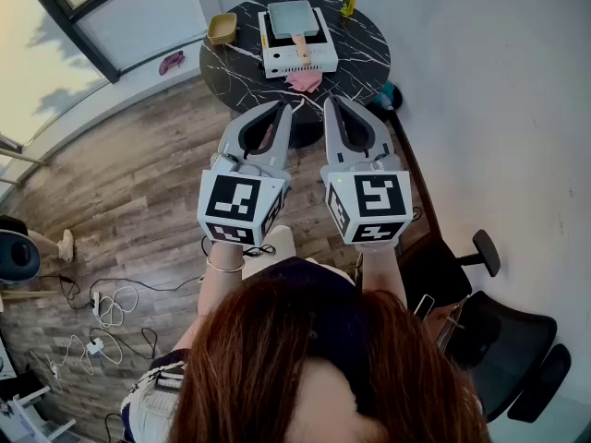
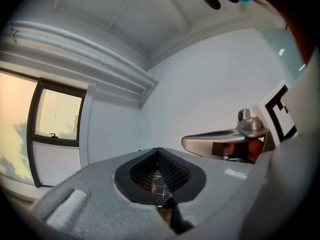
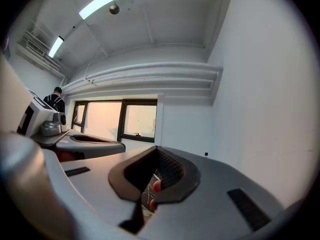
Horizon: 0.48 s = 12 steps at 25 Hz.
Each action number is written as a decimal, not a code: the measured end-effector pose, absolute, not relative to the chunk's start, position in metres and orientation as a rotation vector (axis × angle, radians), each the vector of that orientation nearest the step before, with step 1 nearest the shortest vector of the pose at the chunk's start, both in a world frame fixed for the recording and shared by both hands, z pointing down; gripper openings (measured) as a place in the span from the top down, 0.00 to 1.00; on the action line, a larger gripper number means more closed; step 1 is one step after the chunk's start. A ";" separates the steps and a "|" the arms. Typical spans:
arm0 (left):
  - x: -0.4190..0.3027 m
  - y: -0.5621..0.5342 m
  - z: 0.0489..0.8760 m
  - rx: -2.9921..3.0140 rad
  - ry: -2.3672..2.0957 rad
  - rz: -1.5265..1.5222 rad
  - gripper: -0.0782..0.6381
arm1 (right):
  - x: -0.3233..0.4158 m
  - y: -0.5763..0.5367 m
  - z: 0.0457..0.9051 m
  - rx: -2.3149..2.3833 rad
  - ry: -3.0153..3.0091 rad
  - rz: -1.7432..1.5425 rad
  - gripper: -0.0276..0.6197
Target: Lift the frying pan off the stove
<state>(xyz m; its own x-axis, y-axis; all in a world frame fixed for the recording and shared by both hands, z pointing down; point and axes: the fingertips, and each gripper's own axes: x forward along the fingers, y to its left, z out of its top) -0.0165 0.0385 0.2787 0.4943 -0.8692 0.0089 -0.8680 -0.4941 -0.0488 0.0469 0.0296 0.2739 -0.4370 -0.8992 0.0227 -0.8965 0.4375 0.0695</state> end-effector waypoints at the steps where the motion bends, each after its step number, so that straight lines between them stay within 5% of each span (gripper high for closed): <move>1: -0.018 0.036 0.279 -2.681 1.562 -0.049 0.87 | 0.046 0.028 0.274 1.635 -2.616 -0.073 0.95; 12: -0.029 0.010 0.283 -2.697 1.550 -0.054 0.87 | 0.035 0.005 0.276 1.645 -2.672 -0.005 0.95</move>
